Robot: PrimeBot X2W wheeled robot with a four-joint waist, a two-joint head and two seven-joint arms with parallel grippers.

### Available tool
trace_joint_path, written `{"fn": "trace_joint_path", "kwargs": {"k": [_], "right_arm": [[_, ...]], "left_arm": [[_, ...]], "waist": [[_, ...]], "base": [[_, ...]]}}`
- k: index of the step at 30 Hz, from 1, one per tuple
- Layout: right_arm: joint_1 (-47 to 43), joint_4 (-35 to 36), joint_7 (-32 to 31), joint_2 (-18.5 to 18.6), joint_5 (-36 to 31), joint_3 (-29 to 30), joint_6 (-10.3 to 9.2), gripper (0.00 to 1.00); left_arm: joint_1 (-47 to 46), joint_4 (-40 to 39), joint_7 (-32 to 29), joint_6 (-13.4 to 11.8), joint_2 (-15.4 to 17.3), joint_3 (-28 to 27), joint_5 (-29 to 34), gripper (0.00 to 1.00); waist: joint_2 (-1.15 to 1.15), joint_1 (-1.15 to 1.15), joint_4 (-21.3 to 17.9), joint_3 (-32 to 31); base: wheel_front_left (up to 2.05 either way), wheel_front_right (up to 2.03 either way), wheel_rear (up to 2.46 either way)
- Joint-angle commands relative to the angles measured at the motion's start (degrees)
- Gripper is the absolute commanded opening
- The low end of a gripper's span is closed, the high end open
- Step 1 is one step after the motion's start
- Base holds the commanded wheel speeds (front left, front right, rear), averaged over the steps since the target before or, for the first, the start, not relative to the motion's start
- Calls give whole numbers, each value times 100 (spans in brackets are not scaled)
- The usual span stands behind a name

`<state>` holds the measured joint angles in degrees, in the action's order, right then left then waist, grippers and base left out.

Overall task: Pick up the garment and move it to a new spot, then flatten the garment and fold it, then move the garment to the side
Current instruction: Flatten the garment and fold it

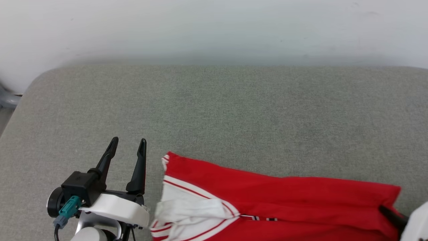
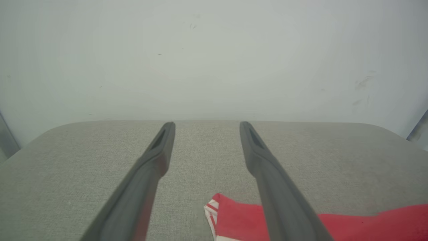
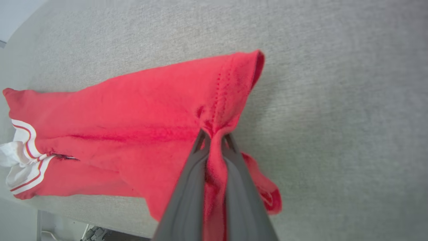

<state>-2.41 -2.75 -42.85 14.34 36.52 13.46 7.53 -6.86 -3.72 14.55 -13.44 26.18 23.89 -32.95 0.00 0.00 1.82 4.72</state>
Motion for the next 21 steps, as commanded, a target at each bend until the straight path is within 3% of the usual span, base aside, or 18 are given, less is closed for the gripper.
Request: {"fn": "trace_joint_path", "kwargs": {"k": [1,5,10,13,18,21], "right_arm": [[-67,2,-54,75,-10,223,-8,0],[-95,44,-389,-162,383,719,-7,0],[-49,169,-1386,-766,1488,975,-7,0],[-33,213,-1703,-951,1871,991,-7,0],[120,58,-2160,-1148,3057,848,-7,0],[158,-223,-2033,-1160,3962,358,-7,0]], "left_arm": [[61,-26,-16,-19,11,1,-5,100],[83,-49,-31,-53,32,-2,-18,100],[101,-76,-38,-74,49,5,-29,100],[84,-84,-48,-74,49,7,-38,100],[-12,-63,-79,-37,47,50,-45,100],[-51,-49,-92,-21,51,62,-45,100]], "waist": [[0,0,-14,-20],[0,0,-59,-45],[0,0,-102,-52],[0,0,-107,-45],[0,0,-54,-30],[0,0,2,-10]], "base": [[0,0,0],[0,0,0],[0,0,0],[0,0,0],[0,0,0],[0,0,0]]}}
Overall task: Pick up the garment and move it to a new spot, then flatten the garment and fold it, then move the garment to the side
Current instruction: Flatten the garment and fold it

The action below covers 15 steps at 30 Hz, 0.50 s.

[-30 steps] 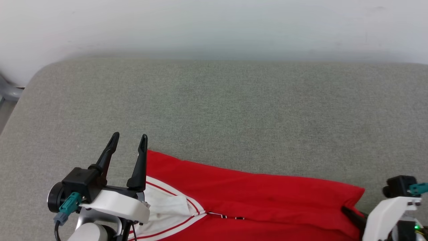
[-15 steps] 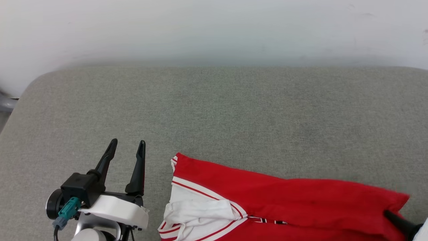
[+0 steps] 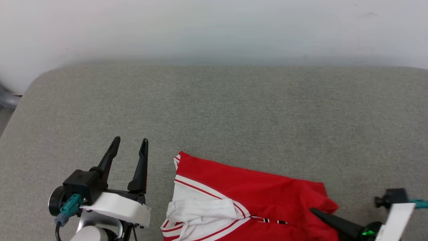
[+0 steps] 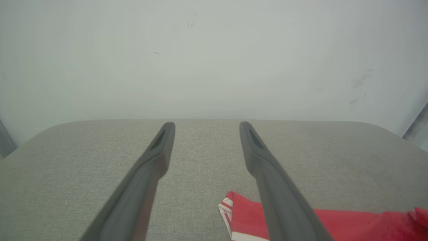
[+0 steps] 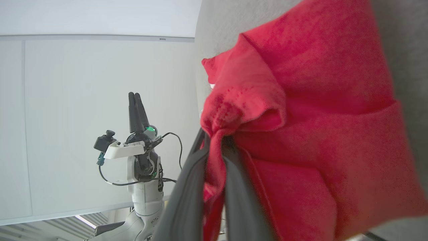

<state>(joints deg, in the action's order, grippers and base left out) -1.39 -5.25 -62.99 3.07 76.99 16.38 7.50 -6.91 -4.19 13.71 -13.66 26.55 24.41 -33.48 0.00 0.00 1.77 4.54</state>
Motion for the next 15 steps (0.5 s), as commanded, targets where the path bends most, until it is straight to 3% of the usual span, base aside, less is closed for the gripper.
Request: {"fn": "trace_joint_path", "kwargs": {"k": [1,6,15], "right_arm": [[75,-27,44,-27,138,-116,-4,0],[204,-105,482,-27,910,-1061,-3,0],[884,-179,1506,-25,1391,-2493,-3,0]], "left_arm": [[-57,10,-12,14,10,20,5,100],[-198,0,-25,42,-73,75,16,100],[-501,112,56,167,-278,122,39,100]], "waist": [[0,0,34,16],[0,0,223,136],[0,0,598,617]], "base": [[0,0,0],[0,0,0],[0,0,0]]}}
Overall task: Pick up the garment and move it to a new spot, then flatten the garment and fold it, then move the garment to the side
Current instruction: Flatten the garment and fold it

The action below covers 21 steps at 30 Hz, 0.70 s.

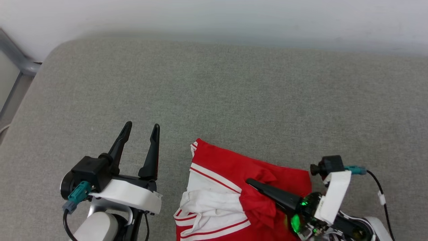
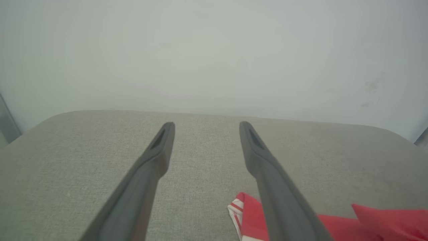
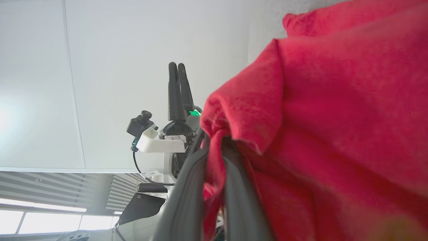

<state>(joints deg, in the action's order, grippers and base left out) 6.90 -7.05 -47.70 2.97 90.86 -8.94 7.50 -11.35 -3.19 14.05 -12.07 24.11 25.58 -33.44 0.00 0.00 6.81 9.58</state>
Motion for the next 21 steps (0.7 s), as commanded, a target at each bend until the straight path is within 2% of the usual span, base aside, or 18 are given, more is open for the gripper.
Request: {"fn": "trace_joint_path", "kwargs": {"k": [1,9,10,11,12,16,21], "right_arm": [[155,-12,113,-16,34,-113,-3,0],[612,-482,882,-12,-401,-880,-3,0],[619,-560,938,-10,-418,-931,-3,21],[611,-615,980,-11,-438,-982,-3,65],[617,-658,1043,-11,-483,-1007,-3,100],[668,-705,1238,-2,-572,-1073,-3,100],[718,-271,1474,41,-761,-1135,-3,100]], "left_arm": [[-100,38,27,34,-58,-1,36,100],[-321,230,93,206,-276,-40,102,100],[-337,258,97,220,-301,-58,111,100],[-335,288,104,247,-326,-72,108,100],[-335,317,109,259,-348,-88,122,100],[-323,403,117,316,-384,-151,167,100],[-275,467,124,388,-380,-225,230,100]], "waist": [[0,0,126,184],[0,0,314,626],[0,0,321,648],[0,0,323,662],[0,0,319,671],[0,0,251,638],[0,0,115,478]], "base": [[0,0,0],[0,0,0],[0,0,0],[0,0,0],[0,0,0],[0,0,0],[0,0,0]]}}
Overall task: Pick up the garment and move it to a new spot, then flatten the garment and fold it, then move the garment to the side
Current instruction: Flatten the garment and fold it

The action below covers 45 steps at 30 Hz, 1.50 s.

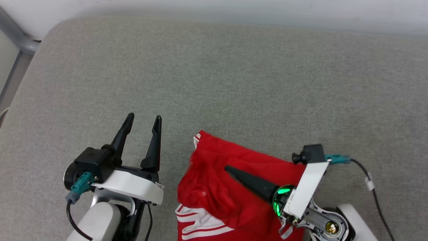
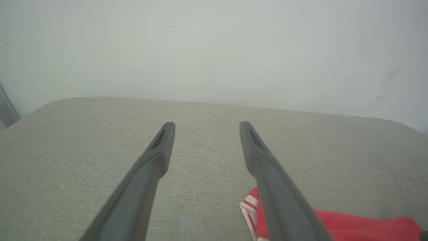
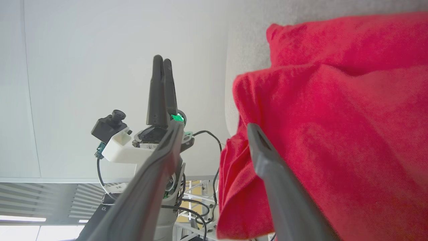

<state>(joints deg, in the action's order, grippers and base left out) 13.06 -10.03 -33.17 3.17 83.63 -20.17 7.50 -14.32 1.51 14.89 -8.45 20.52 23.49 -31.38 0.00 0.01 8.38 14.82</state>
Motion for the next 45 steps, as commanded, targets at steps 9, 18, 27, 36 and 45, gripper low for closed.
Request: {"fn": "trace_joint_path", "kwargs": {"k": [9,18,27,36,45], "right_arm": [[-44,780,1542,636,-1885,41,-3,100],[-546,836,2900,908,-4678,1093,-3,100],[-1170,1470,3389,469,-6628,2333,-3,100],[-1808,2091,3172,283,-7213,2502,-3,100],[-2029,2425,2956,163,-7359,2582,-4,100]], "left_arm": [[213,-1,41,-9,22,-85,71,100],[500,-30,42,-158,129,-210,102,100],[840,5,42,-286,264,-320,354,100],[1243,-131,42,-344,251,-475,528,100],[1433,-269,42,-279,122,-666,608,100]], "waist": [[0,-1,-286,-348],[0,-1,-556,-708],[0,-1,-718,-1139],[0,-1,-775,-1390],[0,-1,-771,-1405]], "base": [[0,0,0],[0,0,0],[0,0,0],[0,0,0],[0,0,0]]}}
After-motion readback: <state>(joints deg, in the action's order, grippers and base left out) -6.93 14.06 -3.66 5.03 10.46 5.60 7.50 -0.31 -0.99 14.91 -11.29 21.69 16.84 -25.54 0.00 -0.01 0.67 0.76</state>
